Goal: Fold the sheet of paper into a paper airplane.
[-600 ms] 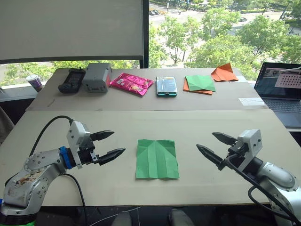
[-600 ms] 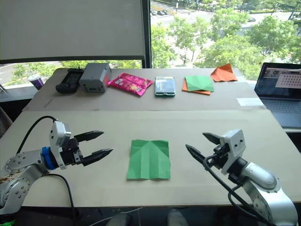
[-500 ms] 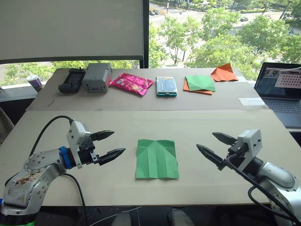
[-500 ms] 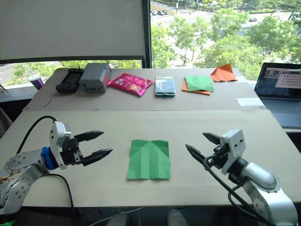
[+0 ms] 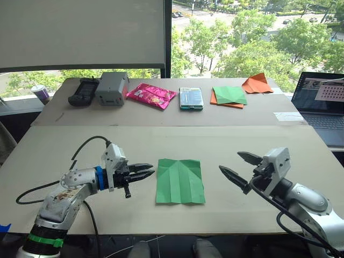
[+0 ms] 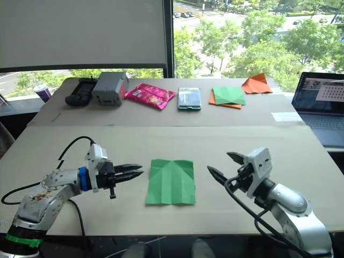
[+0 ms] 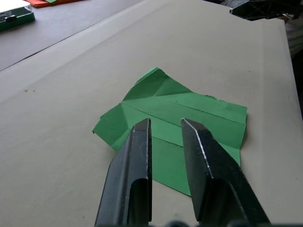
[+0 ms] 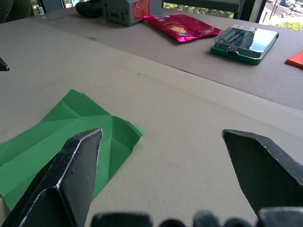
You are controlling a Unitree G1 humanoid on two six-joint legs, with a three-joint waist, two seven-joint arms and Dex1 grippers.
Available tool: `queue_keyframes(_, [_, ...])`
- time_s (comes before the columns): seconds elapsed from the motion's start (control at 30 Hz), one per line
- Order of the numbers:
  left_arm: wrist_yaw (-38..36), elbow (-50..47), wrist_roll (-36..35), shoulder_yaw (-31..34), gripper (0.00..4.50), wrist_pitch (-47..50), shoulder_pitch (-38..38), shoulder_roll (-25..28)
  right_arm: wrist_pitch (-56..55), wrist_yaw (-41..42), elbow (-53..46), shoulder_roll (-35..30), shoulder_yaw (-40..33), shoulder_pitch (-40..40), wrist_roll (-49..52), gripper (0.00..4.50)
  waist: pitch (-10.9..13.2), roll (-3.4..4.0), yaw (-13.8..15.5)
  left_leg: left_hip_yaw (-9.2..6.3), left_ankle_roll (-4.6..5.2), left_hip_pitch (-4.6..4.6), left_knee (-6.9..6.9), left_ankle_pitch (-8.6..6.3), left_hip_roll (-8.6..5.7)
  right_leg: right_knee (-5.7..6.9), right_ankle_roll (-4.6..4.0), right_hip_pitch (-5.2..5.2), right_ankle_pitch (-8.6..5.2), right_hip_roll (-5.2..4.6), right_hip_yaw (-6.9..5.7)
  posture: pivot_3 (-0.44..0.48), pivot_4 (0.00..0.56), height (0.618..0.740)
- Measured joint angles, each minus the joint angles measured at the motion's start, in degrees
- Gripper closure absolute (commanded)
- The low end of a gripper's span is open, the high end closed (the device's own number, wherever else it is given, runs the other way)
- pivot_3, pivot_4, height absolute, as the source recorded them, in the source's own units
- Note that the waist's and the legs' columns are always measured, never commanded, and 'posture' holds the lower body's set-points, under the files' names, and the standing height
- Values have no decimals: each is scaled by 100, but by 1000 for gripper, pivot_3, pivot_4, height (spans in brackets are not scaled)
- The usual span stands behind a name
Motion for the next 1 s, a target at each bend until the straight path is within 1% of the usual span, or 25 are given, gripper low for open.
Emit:
queue_keyframes(0.03, [-44, 168, 161, -182, 4500, -118, -117, -67, -1, 16, 42, 1, 67, -28, -22, 1089, -1, 1, -5, 0, 1, -1, 2, 0, 0, 3, 1, 1, 0, 1, 0, 0, 150, 736])
queue_keyframes(0.2, [-170, 857, 660, -723, 4500, -481, -474, -462, -44, 99, 131, 0, 266, -130, -95, 2897, -5, 7, -12, 0, 3, -1, 7, 1, 0, 11, 6, 15, 3, 5, 2, 0, 150, 736])
queue_keyframes(0.37, [-304, 1269, 996, -1044, 4500, -738, -573, -612, -70, 125, 196, 0, 371, -230, -225, 4483, -6, 9, -20, -2, 3, 1, 8, 2, 0, 13, 7, 33, 4, 7, 3, 0, 150, 736])
queue_keyframes(0.57, [-353, 1595, 1572, -1361, 4500, -1193, -575, -607, -69, 177, 191, -1, 493, -235, -249, 4483, -9, 12, -3, -2, 3, 6, 14, 2, 0, 9, 8, 31, 4, 6, 2, 0, 150, 736])
queue_keyframes(0.77, [-343, 1626, 1829, -1427, 4500, -1496, -575, -629, -28, 196, 108, -30, 737, -223, -259, 4483, -12, 15, 0, -2, 3, 8, 31, 1, 0, 8, 8, 34, 3, 6, 2, 0, 150, 736])
queue_keyframes(0.9, [-342, 1625, 1914, -1470, 4500, -1582, -568, -638, 264, 308, 20, -349, 1000, -137, -286, 4483, -14, 18, 9, -3, 5, 7, 40, 0, 0, 8, 11, 38, 1, 6, 2, 0, 150, 736])
queue_keyframes(1.0, [-346, 1620, 1936, -1489, 4500, -1626, -554, -639, 672, 587, -348, -633, 1067, 212, 67, 4483, -15, 18, 19, -4, 9, 7, 43, -3, 1, 8, 15, 46, -2, 6, 2, 0, 150, 736])
